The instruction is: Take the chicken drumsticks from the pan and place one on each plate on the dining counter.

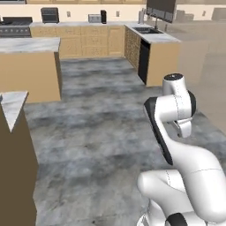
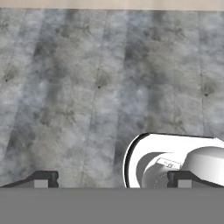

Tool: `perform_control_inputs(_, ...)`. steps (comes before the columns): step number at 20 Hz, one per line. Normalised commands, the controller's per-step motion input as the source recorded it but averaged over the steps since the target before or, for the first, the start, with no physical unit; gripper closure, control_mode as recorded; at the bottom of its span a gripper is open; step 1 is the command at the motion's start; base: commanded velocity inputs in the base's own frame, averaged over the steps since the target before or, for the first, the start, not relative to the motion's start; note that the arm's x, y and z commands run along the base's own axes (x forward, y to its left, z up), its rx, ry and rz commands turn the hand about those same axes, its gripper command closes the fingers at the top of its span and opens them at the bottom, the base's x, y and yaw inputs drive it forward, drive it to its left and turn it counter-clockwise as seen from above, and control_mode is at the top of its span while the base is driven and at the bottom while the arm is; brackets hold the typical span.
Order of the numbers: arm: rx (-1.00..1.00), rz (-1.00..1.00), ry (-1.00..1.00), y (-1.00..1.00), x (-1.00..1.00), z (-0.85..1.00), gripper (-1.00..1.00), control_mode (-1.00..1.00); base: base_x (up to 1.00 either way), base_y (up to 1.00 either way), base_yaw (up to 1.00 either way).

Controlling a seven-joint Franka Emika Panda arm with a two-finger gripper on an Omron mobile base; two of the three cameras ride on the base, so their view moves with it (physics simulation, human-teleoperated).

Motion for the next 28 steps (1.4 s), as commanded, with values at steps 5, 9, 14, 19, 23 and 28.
perform_control_inputs(5, 0.00, 0.00, 0.00, 0.00, 0.00, 0.00, -1.00, 1.00, 1.00, -0.77, 0.15)
perform_control_inputs(9, 0.00, 0.00, 0.00, 0.00, 0.00, 0.00, -1.00, 1.00, 1.00, -0.59, 0.16)
perform_control_inputs(14, 0.00, 0.00, 0.00, 0.00, 0.00, 0.00, -1.00, 1.00, 1.00, -0.38, 0.09)
perform_control_inputs(19, 0.00, 0.00, 0.00, 0.00, 0.00, 0.00, -1.00, 1.00, 1.00, -0.28, 0.05)
perform_control_inputs(23, 0.00, 0.00, 0.00, 0.00, 0.00, 0.00, -1.00, 1.00, 1.00, -0.30, 0.02)
perform_control_inputs(28, 0.00, 0.00, 0.00, 0.00, 0.00, 0.00, -1.00, 1.00, 1.00, -0.41, 0.00)
